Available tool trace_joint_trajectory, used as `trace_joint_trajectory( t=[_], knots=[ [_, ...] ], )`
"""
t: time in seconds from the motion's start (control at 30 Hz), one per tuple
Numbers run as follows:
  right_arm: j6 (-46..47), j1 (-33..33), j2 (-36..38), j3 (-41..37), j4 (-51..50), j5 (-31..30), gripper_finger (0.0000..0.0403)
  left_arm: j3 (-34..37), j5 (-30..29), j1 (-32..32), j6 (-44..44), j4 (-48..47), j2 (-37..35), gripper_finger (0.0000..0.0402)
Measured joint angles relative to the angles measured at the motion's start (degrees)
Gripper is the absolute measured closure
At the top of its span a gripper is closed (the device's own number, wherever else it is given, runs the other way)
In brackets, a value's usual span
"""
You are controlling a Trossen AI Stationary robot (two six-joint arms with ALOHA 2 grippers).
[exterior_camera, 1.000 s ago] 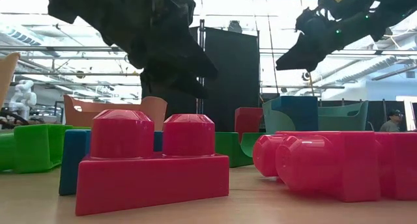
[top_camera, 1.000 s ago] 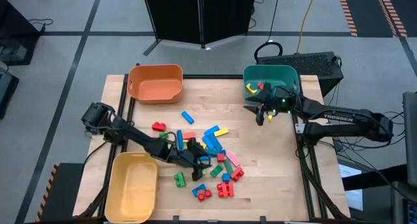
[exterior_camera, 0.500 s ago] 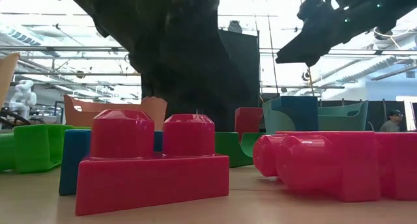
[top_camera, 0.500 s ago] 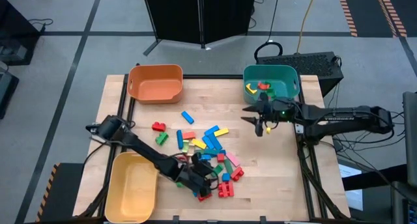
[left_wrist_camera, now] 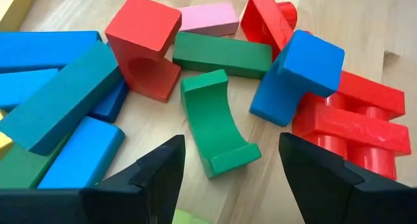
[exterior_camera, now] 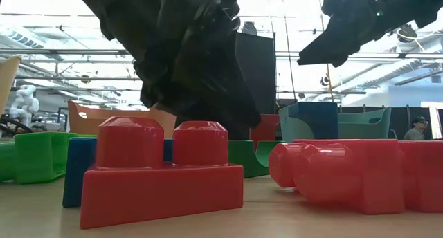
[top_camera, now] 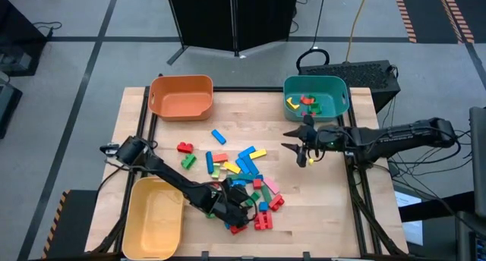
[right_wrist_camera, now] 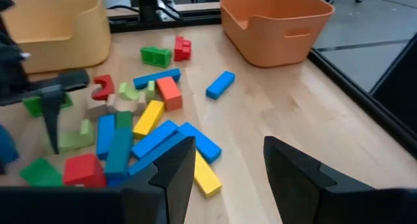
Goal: Sort blocks by size
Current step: Put the green arch block into the blue bin
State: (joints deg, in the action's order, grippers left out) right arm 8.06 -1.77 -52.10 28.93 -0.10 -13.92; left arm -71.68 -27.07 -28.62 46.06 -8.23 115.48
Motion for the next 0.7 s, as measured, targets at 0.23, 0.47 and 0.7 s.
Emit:
trace_joint_trajectory(
  t=[0.23,0.47,0.7],
  knots=[
    [0.86,-3.14,0.0,0.0,0.01,-3.27,0.0234,0.02,0.0,0.0,0.58,-0.11,1.84,0.0155],
    [0.17,-3.6,0.0,0.0,1.34,-4.38,0.0234,0.04,-0.26,0.04,2.08,-0.07,3.42,0.0155],
    [-1.18,-3.62,0.0,0.0,2.17,-4.31,0.0234,0.04,-3.6,0.39,3.18,0.06,3.5,0.0156]
  ],
)
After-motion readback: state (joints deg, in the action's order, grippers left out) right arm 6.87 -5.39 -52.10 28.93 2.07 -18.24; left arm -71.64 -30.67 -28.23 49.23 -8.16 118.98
